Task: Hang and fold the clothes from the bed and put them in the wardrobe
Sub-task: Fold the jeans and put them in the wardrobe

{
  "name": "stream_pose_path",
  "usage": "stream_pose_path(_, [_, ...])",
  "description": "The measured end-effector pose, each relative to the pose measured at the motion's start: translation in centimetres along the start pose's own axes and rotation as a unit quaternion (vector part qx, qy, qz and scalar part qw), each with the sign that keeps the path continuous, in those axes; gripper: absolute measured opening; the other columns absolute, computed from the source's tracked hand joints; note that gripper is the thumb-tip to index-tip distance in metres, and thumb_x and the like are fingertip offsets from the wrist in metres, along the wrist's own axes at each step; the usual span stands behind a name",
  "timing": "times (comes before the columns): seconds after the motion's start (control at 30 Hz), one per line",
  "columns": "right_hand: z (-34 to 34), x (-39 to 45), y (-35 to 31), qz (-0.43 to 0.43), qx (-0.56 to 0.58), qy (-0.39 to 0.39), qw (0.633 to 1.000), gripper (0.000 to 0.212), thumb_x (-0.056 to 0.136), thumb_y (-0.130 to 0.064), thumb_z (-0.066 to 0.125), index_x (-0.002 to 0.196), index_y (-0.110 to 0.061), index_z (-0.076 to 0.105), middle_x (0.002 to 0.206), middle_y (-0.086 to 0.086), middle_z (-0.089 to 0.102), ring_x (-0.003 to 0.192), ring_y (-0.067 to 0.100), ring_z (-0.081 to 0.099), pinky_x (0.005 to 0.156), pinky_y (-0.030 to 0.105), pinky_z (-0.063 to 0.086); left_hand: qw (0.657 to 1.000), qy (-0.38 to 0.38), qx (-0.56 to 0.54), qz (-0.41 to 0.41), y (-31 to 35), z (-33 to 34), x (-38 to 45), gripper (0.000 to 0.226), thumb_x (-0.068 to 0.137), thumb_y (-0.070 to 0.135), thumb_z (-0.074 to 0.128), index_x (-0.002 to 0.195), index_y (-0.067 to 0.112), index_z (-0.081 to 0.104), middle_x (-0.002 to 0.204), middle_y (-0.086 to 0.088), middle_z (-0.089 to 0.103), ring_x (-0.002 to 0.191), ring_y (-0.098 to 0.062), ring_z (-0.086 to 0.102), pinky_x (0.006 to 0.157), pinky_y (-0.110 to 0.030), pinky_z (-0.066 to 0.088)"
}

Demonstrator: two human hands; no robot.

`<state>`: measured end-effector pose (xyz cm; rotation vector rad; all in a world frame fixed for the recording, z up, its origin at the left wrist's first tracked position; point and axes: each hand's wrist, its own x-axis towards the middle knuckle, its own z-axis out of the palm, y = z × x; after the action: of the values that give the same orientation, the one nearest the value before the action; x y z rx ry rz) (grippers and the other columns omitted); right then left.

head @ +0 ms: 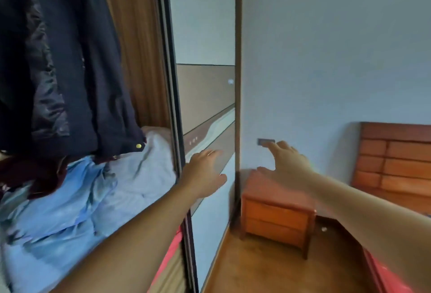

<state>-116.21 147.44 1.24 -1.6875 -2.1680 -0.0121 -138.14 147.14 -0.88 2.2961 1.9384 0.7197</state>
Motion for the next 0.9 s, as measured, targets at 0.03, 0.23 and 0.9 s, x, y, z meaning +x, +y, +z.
stream_pose_path(0.03, [0.1, -1.2, 0.6, 0.025, -0.003, -0.001, 1.0, 0.068, 0.091, -0.05, 0.055, 0.149, -0.032, 0.025, 0.15, 0.002, 0.035, 0.132, 0.026, 0.042, 0.105, 0.046, 0.041, 1.0, -0.012, -0.009, 0.023, 0.5, 1.2, 0.0, 0.069, 0.085, 0.037, 0.061, 0.148, 0.029, 0.034, 0.154, 0.004, 0.035, 0.14, -0.021, 0.032, 0.11, -0.043, 0.036])
stream_pose_path(0.23, [1.4, -10.5, 2.9, 0.166, -0.048, -0.007, 0.985, 0.063, 0.09, -0.055, 0.051, 0.145, -0.035, 0.028, 0.144, -0.001, 0.042, 0.128, 0.025, 0.044, 0.104, 0.045, 0.041, 0.988, -0.07, -0.042, 0.132, 3.0, 6.9, -0.9, 0.068, 0.088, 0.049, 0.058, 0.148, 0.036, 0.031, 0.155, 0.008, 0.034, 0.14, -0.02, 0.034, 0.11, -0.045, 0.039])
stream_pose_path(0.9, [-6.3, -49.0, 6.2, 0.492, -0.096, 0.024, 0.865, 0.067, 0.086, -0.059, 0.053, 0.144, -0.033, 0.03, 0.136, -0.003, 0.042, 0.123, 0.022, 0.044, 0.098, 0.041, 0.043, 0.87, -0.224, -0.098, 0.428, 27.7, 12.3, -23.4, 0.066, 0.085, 0.045, 0.058, 0.146, 0.032, 0.036, 0.151, 0.008, 0.037, 0.137, -0.017, 0.034, 0.108, -0.038, 0.038])
